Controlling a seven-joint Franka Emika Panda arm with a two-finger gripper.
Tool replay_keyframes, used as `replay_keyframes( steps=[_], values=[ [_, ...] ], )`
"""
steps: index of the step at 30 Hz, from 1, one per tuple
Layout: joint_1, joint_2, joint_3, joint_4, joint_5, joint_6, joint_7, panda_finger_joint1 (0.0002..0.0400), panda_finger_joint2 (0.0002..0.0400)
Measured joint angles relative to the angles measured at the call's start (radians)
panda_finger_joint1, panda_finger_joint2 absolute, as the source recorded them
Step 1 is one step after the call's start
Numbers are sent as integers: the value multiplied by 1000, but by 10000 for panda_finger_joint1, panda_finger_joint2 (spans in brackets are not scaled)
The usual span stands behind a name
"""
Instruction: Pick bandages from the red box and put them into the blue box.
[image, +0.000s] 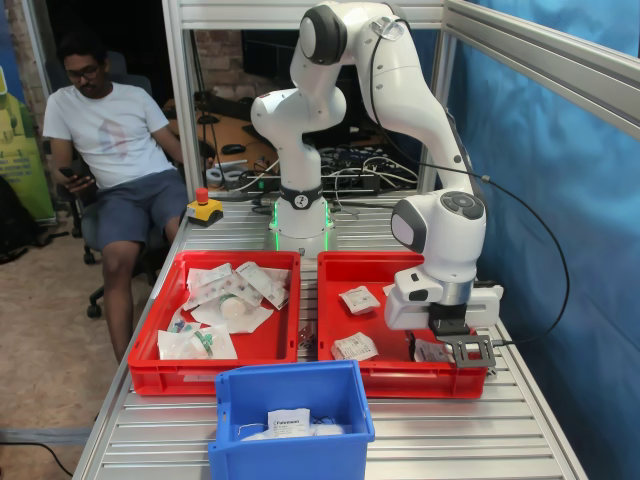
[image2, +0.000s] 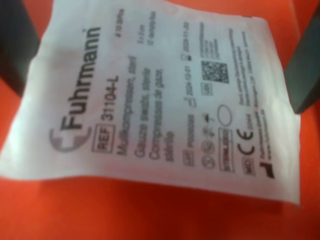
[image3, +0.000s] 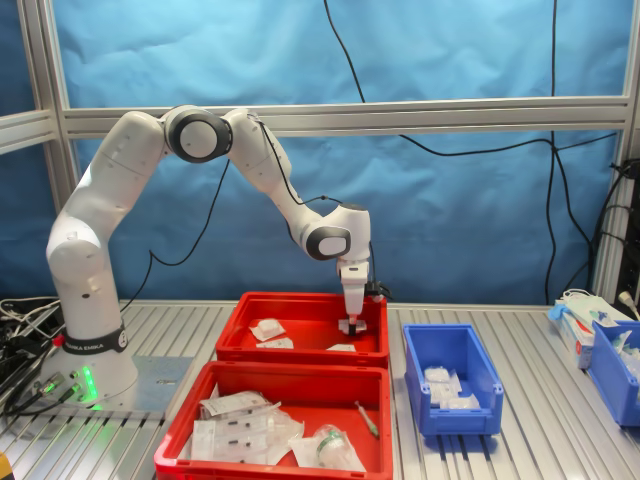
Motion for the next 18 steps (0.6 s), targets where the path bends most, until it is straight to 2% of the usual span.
replay_keyframes(
  steps=[8,9,13,14,18],
  values=[
    [2,6,5,10,0,0,0,390,390],
    [3,6,6,11,0,0,0,340,340],
    [6,8,9,15,0,0,2,340,340],
    [6,9,11,16,0,0,2,290,290],
    [6,9,14,20,0,0,3,290,290]
  ],
)
